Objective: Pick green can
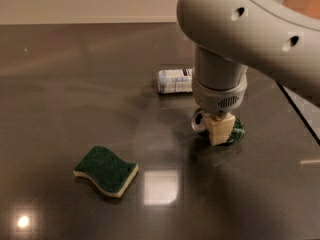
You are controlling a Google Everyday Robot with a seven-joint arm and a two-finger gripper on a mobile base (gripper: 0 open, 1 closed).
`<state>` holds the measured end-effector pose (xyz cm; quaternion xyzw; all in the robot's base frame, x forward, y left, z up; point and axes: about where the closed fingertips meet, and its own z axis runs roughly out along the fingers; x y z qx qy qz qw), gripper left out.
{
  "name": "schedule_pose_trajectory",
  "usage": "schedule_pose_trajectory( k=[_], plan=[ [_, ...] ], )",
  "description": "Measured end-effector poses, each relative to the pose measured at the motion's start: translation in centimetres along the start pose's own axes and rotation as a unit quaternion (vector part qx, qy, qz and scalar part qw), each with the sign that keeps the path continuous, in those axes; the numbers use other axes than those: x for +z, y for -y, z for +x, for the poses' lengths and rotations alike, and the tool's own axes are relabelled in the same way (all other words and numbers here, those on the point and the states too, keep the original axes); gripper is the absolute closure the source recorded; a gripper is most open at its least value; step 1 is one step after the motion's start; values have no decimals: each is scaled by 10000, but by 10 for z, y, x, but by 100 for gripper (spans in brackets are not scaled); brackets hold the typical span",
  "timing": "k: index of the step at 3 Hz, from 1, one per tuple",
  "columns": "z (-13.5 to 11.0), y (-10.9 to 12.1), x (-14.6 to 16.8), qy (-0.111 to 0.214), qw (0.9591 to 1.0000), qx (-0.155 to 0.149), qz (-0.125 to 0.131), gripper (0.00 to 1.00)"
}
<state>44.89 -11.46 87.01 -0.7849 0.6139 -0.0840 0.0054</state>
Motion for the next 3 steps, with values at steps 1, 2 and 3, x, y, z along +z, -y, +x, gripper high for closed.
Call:
schedule_pose_trajectory(
  k=[1,2,3],
  plan=[
    [-5,1,4,-82,9999,-94,-17,12],
    [-9,0,4,43,10000,-32,-55,0],
    [-16,-8,4,551,9982,180,-128,0]
  ],
)
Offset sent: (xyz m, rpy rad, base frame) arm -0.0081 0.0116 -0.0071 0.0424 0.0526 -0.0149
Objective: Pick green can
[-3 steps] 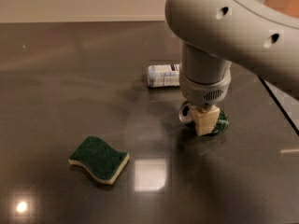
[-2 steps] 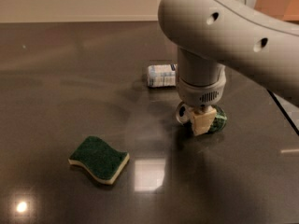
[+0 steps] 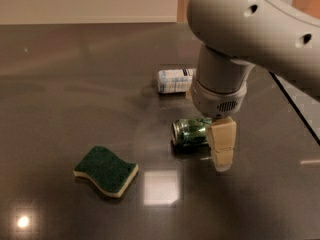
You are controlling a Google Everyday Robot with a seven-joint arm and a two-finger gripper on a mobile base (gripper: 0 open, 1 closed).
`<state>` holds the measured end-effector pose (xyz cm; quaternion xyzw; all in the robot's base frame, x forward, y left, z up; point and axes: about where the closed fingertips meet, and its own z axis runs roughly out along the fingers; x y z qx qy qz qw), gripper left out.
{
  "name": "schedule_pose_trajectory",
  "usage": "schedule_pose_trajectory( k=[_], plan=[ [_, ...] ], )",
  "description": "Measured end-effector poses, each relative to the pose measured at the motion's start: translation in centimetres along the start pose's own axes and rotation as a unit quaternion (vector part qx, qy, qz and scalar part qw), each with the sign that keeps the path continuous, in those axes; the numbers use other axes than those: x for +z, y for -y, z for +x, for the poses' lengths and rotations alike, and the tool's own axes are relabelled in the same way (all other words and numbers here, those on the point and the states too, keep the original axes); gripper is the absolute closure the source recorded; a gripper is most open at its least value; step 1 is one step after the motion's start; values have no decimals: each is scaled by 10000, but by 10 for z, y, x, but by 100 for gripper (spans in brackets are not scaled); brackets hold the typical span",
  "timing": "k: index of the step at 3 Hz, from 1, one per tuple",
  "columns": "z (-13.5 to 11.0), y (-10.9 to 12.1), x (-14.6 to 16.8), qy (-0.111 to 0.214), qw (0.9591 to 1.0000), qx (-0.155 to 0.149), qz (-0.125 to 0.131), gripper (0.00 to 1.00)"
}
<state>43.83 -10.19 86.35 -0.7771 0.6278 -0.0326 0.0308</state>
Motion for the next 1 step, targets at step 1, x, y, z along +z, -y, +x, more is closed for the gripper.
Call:
schedule_pose_trajectory(
  k=[1],
  plan=[
    [0,0,0,0,10000,0,1,0]
  ],
)
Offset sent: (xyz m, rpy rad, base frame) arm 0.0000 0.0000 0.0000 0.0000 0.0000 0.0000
